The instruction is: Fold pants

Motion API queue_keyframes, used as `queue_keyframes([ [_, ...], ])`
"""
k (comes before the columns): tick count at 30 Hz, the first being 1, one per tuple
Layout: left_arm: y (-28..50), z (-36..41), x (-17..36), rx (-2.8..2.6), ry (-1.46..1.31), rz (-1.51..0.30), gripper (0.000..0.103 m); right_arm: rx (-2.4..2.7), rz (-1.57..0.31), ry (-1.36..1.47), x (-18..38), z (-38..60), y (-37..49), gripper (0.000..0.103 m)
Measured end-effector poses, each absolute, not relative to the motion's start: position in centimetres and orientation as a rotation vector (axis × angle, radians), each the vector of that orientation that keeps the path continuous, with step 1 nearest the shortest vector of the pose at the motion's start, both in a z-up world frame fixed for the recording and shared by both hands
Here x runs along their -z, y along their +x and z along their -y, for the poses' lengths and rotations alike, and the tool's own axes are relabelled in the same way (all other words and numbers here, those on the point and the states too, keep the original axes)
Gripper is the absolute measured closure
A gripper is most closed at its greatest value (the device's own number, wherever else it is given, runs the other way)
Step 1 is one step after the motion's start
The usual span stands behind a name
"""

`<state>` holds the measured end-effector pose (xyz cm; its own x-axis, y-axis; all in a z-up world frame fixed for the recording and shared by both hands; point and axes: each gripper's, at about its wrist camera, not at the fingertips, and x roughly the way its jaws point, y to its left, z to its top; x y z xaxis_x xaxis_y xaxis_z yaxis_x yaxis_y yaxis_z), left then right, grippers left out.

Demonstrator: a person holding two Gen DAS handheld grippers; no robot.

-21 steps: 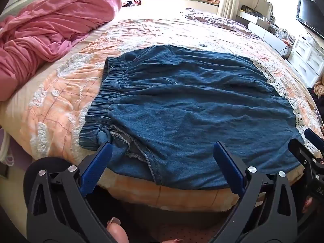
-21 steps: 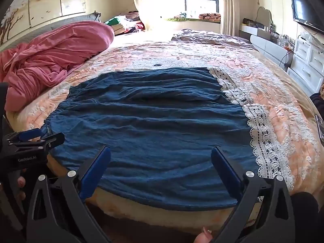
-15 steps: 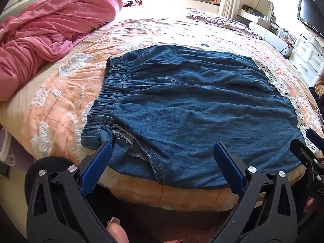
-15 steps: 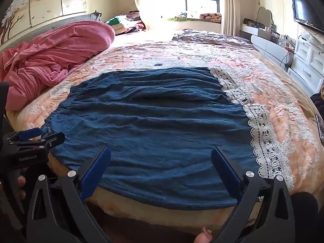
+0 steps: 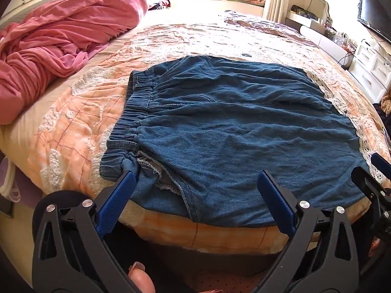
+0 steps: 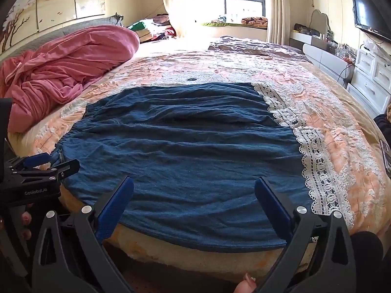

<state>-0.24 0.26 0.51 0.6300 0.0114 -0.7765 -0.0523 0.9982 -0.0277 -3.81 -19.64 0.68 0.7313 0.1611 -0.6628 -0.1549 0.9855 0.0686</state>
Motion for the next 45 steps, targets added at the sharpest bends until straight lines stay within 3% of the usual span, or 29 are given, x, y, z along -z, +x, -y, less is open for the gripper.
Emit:
queue_keyframes([
  [45,-0.36,-0.03,-0.88,-0.046,-0.045,-0.881,0.009,-0.159,-0.737,0.005,-0.53,19.77,-3.76,0.004],
])
